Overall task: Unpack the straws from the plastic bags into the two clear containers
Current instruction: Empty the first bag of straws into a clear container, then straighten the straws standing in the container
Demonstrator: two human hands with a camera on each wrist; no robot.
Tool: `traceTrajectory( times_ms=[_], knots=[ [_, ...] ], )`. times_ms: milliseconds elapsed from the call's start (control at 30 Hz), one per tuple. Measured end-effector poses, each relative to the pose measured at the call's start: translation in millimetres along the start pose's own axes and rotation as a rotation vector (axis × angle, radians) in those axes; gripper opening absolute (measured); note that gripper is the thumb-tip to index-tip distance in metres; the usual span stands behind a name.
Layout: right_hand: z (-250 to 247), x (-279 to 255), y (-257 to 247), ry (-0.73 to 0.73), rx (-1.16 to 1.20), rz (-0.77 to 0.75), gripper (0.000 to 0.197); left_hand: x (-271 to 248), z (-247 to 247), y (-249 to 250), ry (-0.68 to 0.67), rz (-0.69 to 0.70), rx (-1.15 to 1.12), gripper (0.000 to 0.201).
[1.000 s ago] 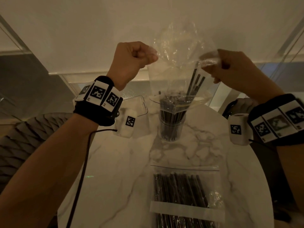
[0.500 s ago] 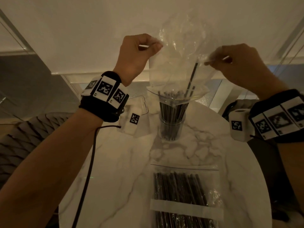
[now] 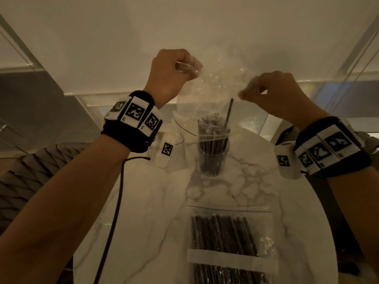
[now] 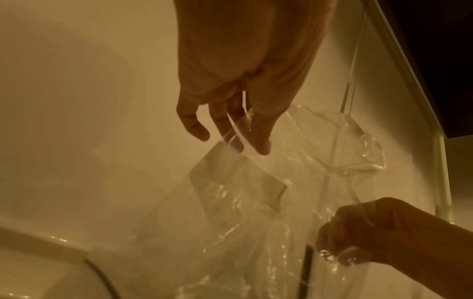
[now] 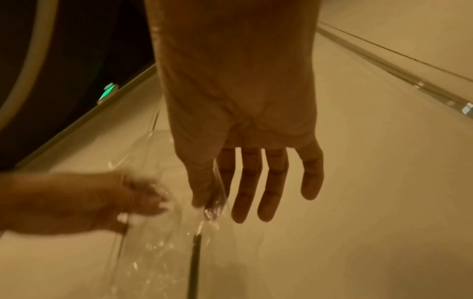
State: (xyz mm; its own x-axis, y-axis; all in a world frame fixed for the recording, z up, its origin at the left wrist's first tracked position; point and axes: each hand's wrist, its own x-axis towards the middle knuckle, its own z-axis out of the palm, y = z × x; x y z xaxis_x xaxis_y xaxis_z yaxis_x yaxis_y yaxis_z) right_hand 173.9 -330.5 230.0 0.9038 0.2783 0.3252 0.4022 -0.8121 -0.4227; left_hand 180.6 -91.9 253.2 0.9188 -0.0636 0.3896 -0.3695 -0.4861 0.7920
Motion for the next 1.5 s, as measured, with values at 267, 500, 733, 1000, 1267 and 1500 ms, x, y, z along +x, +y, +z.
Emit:
traceTrajectory(
  times_ms=[267, 500, 733, 1000, 1267, 1500],
  knots=[
    [-11.5, -1.6, -9.0, 0.273, 0.103, -0.060, 0.021, -6.8, -4.7, 2.0, -0.036, 0.009, -0.080, 0.023],
    [-35.8, -9.9, -41.0, 0.524, 0.273, -0.230, 0.022, -10.8, -14.9, 28.8, 0.368, 0.255, -0.255, 0.008],
    [-0.2, -56.1, -91.5, 0.333, 0.569, -0.185, 0.014, -66.1, -56.6, 20.6, 0.422, 0.205, -0.086, 0.008],
    [156.3, -148.0, -94.3, -0.437, 0.685, 0.206, 0.015, -223.4, -76.2, -106.3, 0.023, -0.465, 0.302, 0.013],
    [197.8, -186.6, -80.4, -0.846, 0.376, 0.387, 0.020, -291.5, -66.8, -149.6, -0.419, -0.854, 0.510, 0.040],
    [109.8, -140.4, -27.0, -0.597, 0.400, 0.398, 0.019, -208.3, -35.3, -86.2, -0.316, -0.455, 0.426, 0.022]
  ],
)
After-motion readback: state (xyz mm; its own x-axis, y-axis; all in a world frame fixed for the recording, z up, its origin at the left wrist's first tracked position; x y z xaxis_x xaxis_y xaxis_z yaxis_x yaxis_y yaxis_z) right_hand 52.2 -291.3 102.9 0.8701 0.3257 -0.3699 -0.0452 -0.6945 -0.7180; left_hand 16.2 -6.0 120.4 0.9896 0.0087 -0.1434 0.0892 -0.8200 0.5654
